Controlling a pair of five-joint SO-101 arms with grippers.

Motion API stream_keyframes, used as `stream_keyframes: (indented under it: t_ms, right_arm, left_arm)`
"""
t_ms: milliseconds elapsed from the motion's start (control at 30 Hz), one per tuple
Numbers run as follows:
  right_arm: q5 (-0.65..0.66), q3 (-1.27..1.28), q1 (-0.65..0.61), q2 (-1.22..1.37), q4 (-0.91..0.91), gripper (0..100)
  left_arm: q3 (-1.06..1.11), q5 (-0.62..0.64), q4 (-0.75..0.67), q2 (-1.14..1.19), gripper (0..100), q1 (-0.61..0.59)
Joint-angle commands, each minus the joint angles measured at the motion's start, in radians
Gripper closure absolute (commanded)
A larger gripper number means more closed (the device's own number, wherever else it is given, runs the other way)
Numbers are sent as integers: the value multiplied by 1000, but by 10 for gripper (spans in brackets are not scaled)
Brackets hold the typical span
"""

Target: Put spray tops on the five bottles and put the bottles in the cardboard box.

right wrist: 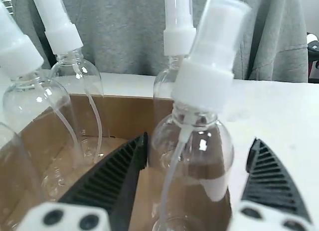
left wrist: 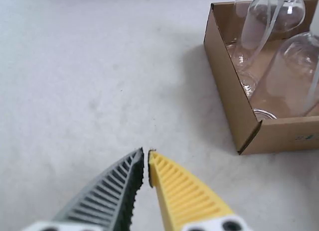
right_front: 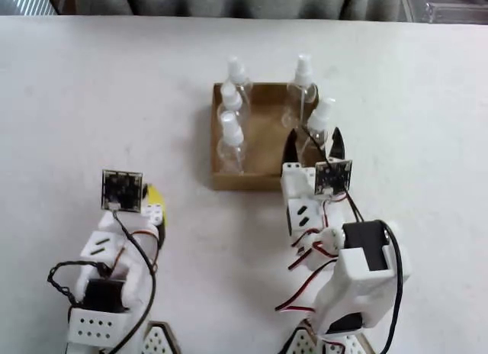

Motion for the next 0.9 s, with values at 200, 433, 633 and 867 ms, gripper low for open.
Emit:
stream_keyframes:
  t_ms: [200,433,633,867]
  right_arm:
    - [3,112,-5,-154,-79,727]
    - [3,209,-5,-308,-79,727]
    - [6,310,-5,-427,-77,727]
    - [3,322,58,-496,-50,728]
  left_arm:
    - [-2,-6,6,-5,977,-5]
    - [-2,-6,6,-5,977,-5]
    - [-2,-6,6,-5,977,-5]
    - [-2,-8,6,-5,977,-5]
